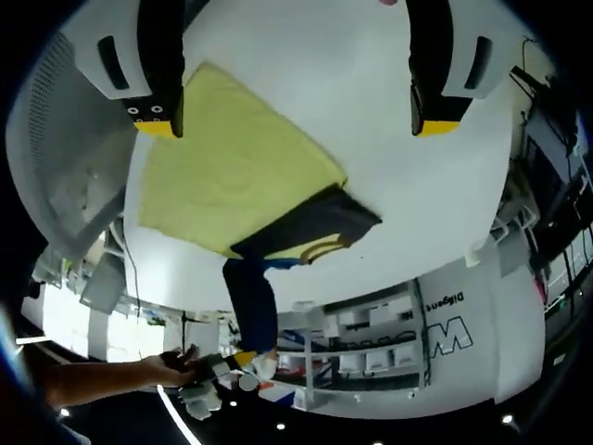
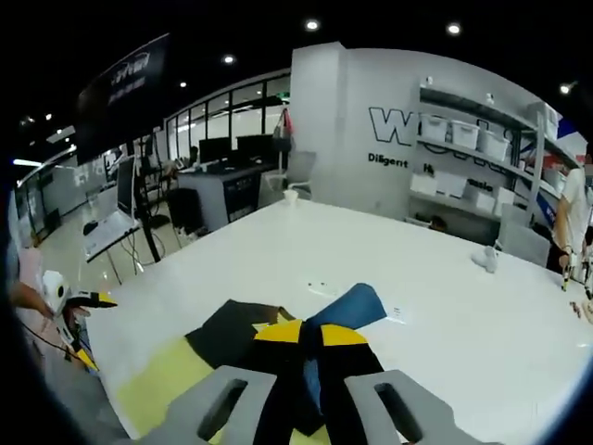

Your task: Fold the garment on the visible template until the final outline fits inside the template.

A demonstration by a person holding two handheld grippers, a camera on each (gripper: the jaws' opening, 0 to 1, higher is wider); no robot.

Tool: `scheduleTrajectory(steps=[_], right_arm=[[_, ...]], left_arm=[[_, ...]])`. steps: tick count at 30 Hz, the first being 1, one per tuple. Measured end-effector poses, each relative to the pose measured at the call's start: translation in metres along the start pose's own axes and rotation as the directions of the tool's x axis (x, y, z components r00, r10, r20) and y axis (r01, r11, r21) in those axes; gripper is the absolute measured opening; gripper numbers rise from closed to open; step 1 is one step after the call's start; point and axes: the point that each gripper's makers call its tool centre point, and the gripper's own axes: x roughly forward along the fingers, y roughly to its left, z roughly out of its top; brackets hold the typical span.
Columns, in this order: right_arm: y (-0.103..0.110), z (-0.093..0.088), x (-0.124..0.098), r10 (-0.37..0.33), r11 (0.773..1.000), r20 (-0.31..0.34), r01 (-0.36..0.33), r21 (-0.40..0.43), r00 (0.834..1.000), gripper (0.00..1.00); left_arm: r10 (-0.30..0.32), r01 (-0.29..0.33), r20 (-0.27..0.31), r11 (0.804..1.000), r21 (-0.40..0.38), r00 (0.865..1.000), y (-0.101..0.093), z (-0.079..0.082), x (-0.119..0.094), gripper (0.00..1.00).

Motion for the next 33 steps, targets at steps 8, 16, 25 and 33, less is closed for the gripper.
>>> scheduleTrajectory(steps=[8, 16, 25, 33], right_arm=[[0.03, 0.005, 0.014, 0.047, 0.999, -0.017, -0.047, 0.0, 0.999, 0.0], [0.055, 0.004, 0.034, 0.071, 0.997, -0.048, -0.073, -0.037, 0.996, 0.0], [0.068, -0.011, 0.065, 0.053, 0.997, -0.11, -0.059, -0.049, 0.993, 0.0], [0.087, -0.026, 0.091, 0.071, 0.997, -0.155, -0.076, -0.03, 0.985, 0.0]], left_arm=[[0.023, -0.024, -0.017, 0.999, -0.03, 1.0, 0.002, -0.013, -0.003, 0.99], [0.024, -0.026, -0.022, 0.997, -0.071, 0.999, -0.006, -0.027, -0.002, 0.99], [0.044, -0.042, 0.011, 0.995, -0.092, 0.999, -0.006, -0.02, -0.009, 0.97], [0.071, -0.067, 0.029, 0.991, -0.117, 0.997, 0.0, -0.017, -0.018, 0.97]])
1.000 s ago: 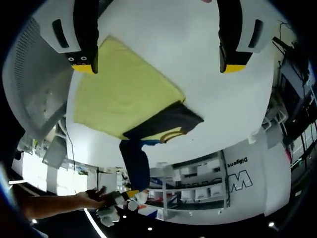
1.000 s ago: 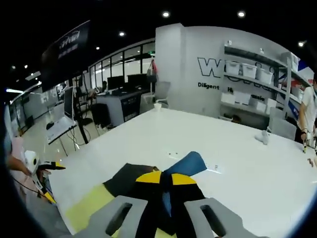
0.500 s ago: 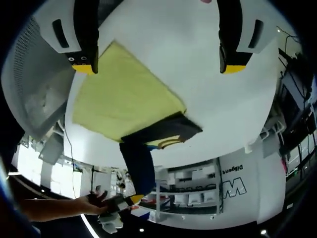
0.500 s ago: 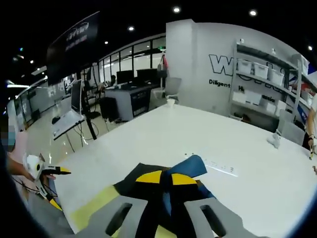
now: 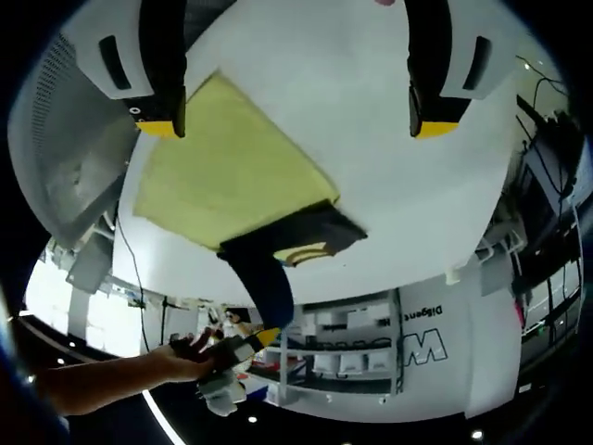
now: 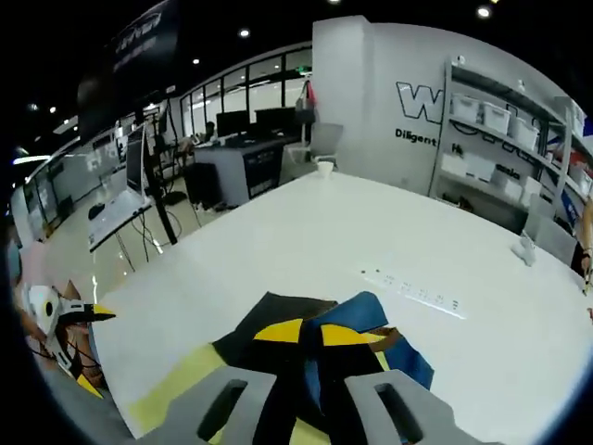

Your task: Fold the garment on the visible template until the final outline fits inside the template.

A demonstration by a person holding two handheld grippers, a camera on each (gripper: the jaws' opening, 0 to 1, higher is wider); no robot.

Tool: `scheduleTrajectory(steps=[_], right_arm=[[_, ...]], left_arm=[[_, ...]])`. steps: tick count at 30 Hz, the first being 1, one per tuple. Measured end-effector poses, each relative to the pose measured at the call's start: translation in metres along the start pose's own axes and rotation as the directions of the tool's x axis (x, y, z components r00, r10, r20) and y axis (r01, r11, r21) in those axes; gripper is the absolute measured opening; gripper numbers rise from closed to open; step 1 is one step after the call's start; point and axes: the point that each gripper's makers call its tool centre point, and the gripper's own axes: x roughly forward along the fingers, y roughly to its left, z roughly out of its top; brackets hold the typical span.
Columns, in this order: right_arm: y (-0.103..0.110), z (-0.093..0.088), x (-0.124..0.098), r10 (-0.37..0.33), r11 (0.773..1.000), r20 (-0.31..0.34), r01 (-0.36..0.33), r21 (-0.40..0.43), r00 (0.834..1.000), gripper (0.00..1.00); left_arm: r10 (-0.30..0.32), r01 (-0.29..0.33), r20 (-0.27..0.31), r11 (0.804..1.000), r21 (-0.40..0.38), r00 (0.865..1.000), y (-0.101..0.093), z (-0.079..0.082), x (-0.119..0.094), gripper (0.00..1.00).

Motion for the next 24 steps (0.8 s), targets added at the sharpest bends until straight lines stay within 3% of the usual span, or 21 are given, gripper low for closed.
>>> scheduleTrajectory(steps=[11, 15, 22, 24], right_arm=[[0.027, -0.017, 0.039, 0.028, 0.997, -0.055, -0.032, -0.07, 0.998, 0.0], [0.034, -0.031, 0.052, 0.031, 0.996, -0.088, -0.038, -0.082, 0.996, 0.0], [0.044, -0.041, 0.063, 0.054, 0.996, -0.108, -0.061, -0.067, 0.993, 0.0], [0.052, -0.036, 0.065, 0.099, 0.994, -0.083, -0.102, -0.03, 0.992, 0.0]], left_arm=[[0.026, -0.024, 0.027, 0.999, -0.044, 0.999, 0.001, 0.007, -0.011, 0.97], [0.039, -0.037, 0.03, 0.998, -0.044, 0.999, 0.003, 0.008, -0.014, 0.97], [0.054, -0.053, 0.027, 0.997, -0.048, 0.998, 0.009, 0.009, -0.016, 0.97], [0.054, -0.052, 0.027, 0.997, -0.053, 0.998, 0.009, 0.009, -0.016, 0.98]])
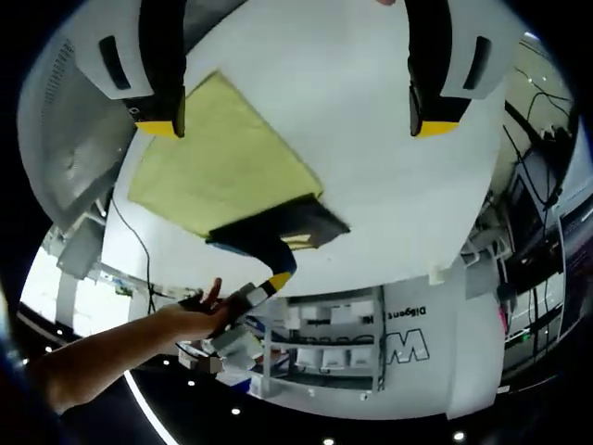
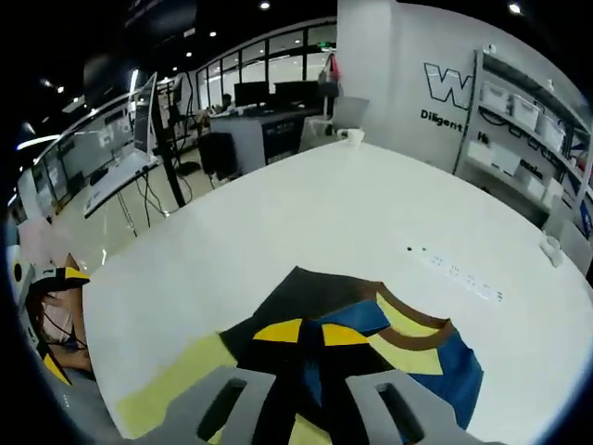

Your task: Fold the garment on the visible template until the final outline fits inside the template.

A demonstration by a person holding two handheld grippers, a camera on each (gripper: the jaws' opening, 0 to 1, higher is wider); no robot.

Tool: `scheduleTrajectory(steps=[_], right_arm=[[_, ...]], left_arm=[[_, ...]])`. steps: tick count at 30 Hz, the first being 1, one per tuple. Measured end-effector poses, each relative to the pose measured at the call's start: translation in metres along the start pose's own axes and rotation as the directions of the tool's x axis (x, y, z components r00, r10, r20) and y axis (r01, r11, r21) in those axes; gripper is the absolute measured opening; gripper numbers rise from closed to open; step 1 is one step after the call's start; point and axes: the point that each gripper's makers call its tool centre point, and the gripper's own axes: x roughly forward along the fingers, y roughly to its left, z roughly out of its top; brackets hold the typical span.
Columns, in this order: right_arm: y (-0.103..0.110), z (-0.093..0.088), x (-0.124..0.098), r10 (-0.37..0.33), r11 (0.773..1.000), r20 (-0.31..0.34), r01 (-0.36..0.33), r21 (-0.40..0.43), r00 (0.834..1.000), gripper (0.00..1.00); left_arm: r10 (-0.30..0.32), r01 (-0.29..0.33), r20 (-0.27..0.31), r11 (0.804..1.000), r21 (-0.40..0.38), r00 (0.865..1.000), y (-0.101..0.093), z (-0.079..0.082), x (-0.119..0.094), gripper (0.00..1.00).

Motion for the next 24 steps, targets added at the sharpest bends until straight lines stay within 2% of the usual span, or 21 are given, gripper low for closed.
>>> scheduleTrajectory(steps=[2, 5, 12, 18, 24], right_arm=[[0.003, 0.008, 0.001, 0.017, 1.0, 0.037, -0.017, 0.003, 0.999, 0.04], [0.005, 0.01, 0.002, 0.034, 0.999, 0.029, -0.034, -0.016, 0.999, 0.1], [-0.006, 0.022, -0.004, 0.022, 0.999, 0.054, -0.021, -0.027, 0.998, 0.1], [-0.015, 0.015, -0.006, 0.012, 1.0, 0.046, -0.012, -0.01, 0.999, 0.09], [-0.009, 0.002, -0.004, 0.025, 1.0, 0.023, -0.025, -0.012, 0.999, 0.09]], left_arm=[[-0.002, 0.002, 0.004, 1.0, -0.003, 1.0, -0.001, 0.0, 0.001, 0.98], [0.0, 0.0, -0.002, 1.0, -0.008, 1.0, 0.0, -0.003, 0.002, 0.99], [-0.001, 0.001, -0.006, 1.0, -0.014, 1.0, 0.0, -0.005, 0.004, 0.99], [-0.005, 0.005, -0.005, 1.0, -0.021, 1.0, 0.001, -0.004, 0.007, 0.99], [-0.016, 0.016, -0.005, 1.0, -0.012, 1.0, -0.001, -0.001, 0.009, 0.99]])
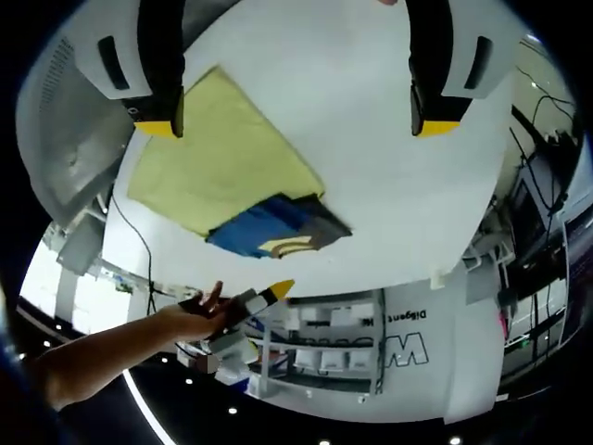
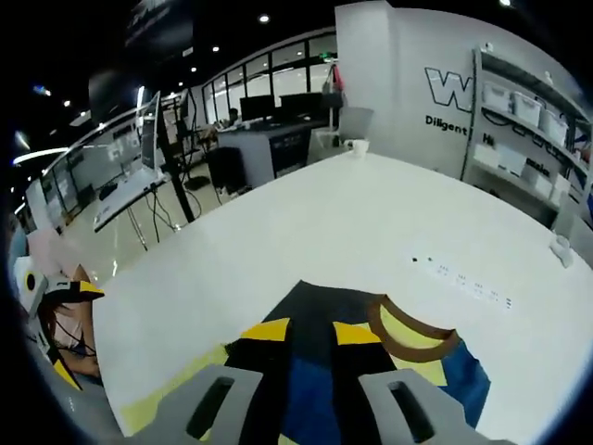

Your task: Fold the garment on the visible template until the final outline fits inside the template.

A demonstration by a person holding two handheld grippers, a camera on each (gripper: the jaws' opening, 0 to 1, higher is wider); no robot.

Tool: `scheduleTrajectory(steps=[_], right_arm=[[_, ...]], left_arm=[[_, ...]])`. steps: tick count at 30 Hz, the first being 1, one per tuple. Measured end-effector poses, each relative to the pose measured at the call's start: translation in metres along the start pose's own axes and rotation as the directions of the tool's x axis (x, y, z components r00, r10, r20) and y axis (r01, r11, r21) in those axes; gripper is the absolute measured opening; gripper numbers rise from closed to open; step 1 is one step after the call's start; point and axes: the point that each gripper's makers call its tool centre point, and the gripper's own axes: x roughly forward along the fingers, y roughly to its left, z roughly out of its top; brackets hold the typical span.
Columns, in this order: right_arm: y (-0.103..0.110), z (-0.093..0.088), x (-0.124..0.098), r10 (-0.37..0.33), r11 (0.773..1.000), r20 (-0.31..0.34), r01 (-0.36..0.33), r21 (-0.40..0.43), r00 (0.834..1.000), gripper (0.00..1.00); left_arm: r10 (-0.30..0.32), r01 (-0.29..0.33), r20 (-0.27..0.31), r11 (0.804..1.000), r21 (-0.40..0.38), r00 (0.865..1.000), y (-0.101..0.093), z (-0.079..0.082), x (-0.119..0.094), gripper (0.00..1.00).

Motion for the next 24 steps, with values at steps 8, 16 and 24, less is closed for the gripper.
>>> scheduleTrajectory(steps=[8, 16, 24], right_arm=[[0.013, -0.008, 0.011, 0.027, 1.0, -0.027, -0.027, -0.01, 0.999, 0.1], [0.035, -0.028, 0.029, 0.07, 0.998, -0.076, -0.07, 0.005, 0.995, 0.18], [0.057, -0.058, 0.043, 0.108, 0.993, -0.149, -0.114, -0.028, 0.983, 0.21]], left_arm=[[-0.003, 0.003, 0.004, 1.0, -0.001, 1.0, 0.0, 0.003, 0.003, 0.99], [-0.003, 0.003, 0.01, 1.0, -0.005, 1.0, -0.004, 0.004, 0.002, 0.99], [-0.001, 0.001, 0.005, 1.0, -0.013, 1.0, -0.004, -0.001, 0.001, 0.99]])
